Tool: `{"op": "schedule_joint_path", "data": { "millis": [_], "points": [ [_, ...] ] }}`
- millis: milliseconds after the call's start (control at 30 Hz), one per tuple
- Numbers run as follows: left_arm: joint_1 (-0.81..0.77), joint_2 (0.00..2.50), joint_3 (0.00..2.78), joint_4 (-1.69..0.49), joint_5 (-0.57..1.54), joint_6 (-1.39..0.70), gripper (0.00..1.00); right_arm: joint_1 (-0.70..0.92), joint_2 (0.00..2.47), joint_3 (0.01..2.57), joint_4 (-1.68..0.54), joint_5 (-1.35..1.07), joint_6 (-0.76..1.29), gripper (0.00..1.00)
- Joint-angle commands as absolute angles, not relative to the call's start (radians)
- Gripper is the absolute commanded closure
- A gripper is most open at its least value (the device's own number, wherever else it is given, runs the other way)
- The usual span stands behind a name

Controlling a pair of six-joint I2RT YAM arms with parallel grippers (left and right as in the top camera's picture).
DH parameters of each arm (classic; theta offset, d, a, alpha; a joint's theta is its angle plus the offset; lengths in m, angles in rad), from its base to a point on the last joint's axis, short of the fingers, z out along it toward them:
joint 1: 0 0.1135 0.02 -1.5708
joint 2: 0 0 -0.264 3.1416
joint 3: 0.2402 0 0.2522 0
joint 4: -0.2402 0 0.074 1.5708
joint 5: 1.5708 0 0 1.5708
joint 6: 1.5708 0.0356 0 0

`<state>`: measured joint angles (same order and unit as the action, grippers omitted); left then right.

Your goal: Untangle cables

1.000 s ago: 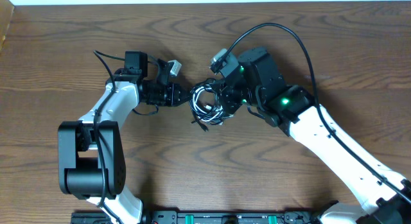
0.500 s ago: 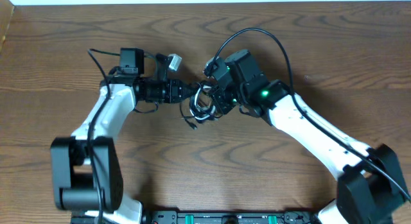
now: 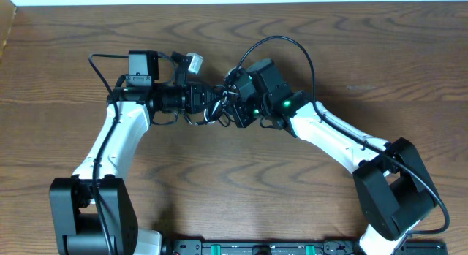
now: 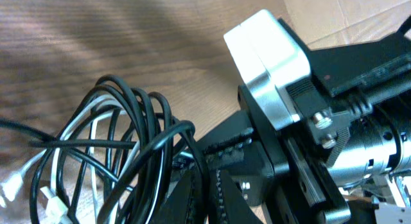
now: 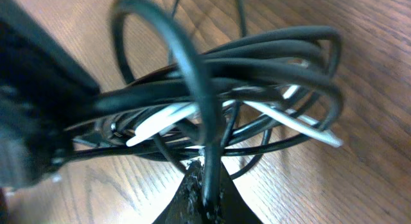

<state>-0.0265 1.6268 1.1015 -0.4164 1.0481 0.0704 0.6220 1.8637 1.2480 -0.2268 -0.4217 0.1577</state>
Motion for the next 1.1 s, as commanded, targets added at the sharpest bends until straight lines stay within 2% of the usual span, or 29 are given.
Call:
{"op": "schedule_joint_path", "data": {
  "millis": [0, 33, 67, 100, 267, 300, 333, 467, 600, 733, 867, 1067],
  "points": [
    [-0.025, 1.607, 1.097, -0.393, 1.079, 0.013, 0.93, 0.628, 1.87, 1.264, -0.169, -0.529, 0.186, 0.94],
    [-0.025, 1.607, 1.097, -0.394, 1.059, 0.006, 0.93, 0.617, 1.87, 1.264, -0.139, -0.592, 0.186, 0.63],
    [-0.025, 1.607, 1.097, -0.394, 1.032, -0.008, 0.93, 0.607, 1.87, 1.264, -0.131, -0.619, 0.187, 0.5],
    [-0.025, 1.607, 1.097, -0.394, 0.963, -0.039, 0.93, 0.583, 1.87, 1.264, -0.139, -0.646, 0.19, 0.42],
    [-0.025, 1.607, 1.097, -0.395, 0.922, -0.051, 0.93, 0.488, 1.87, 1.264, -0.219, -0.774, 0.206, 0.28],
    [-0.025, 1.607, 1.097, -0.395, 0.922, -0.051, 0.93, 0.472, 1.87, 1.264, -0.224, -0.792, 0.211, 0.21],
    [-0.025, 1.607, 1.097, -0.395, 0.922, -0.051, 0.93, 0.458, 1.87, 1.264, -0.229, -0.801, 0.224, 0.17],
    [-0.025, 1.607, 1.097, -0.398, 0.923, -0.05, 0.93, 0.399, 1.87, 1.264, -0.257, -0.8, 0.288, 0.14],
    [-0.029, 1.607, 1.097, -0.418, 0.959, 0.018, 0.93, 0.351, 1.87, 1.264, -0.302, -0.799, 0.288, 0.16],
    [-0.066, 1.607, 1.097, -0.514, 1.029, 0.284, 0.93, 0.283, 1.87, 1.264, -0.352, -0.778, 0.305, 0.2],
    [-0.124, 1.607, 1.097, -0.58, 1.028, 0.44, 0.93, 0.233, 1.87, 1.264, -0.372, -0.762, 0.339, 0.22],
    [-0.221, 1.607, 1.097, -0.678, 0.974, 0.448, 0.93, 0.201, 1.87, 1.264, -0.418, -0.761, 0.327, 0.23]
  ]
}}
